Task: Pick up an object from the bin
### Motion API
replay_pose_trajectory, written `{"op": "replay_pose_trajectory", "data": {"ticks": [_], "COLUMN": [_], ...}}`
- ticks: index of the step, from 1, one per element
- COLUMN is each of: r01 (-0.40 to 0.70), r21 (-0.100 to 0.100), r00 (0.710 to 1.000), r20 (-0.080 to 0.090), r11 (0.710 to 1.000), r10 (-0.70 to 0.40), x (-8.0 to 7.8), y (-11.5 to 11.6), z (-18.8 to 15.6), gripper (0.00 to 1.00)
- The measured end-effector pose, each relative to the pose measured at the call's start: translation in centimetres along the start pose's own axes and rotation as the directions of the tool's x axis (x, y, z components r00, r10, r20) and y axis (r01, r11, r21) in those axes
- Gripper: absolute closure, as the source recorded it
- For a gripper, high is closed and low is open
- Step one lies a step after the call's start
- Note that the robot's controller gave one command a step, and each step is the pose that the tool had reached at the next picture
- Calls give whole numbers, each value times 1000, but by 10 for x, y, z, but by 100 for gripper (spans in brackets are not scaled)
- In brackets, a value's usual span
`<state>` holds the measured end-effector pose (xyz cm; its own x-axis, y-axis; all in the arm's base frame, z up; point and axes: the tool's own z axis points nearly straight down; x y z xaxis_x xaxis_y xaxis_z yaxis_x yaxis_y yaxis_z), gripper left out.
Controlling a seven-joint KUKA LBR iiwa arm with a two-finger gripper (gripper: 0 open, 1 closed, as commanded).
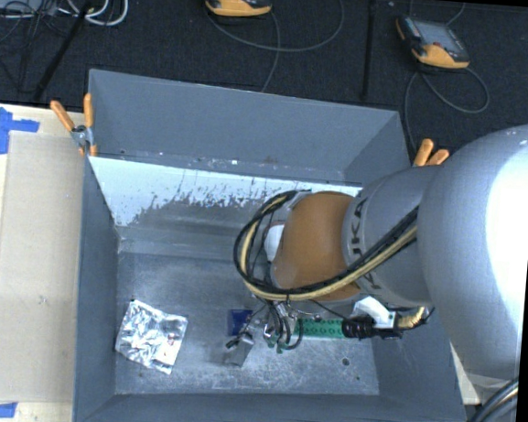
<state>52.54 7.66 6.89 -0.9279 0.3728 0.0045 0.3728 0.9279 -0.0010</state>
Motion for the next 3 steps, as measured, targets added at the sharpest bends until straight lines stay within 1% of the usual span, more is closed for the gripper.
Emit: {"op": "replay_pose_trajectory", "data": {"ticks": [1,2,3], "r01": [-1,-1,0], "r21": [0,-2,-2], "r00": [1000,1000,1000], "r20": [1,5,4], "r11": [1000,1000,1000], "r10": [1,1,0], "x": [0,-1,-1], "y": [0,-1,-1], "z": [0,-15,-23], "gripper": [100,100,100]}}
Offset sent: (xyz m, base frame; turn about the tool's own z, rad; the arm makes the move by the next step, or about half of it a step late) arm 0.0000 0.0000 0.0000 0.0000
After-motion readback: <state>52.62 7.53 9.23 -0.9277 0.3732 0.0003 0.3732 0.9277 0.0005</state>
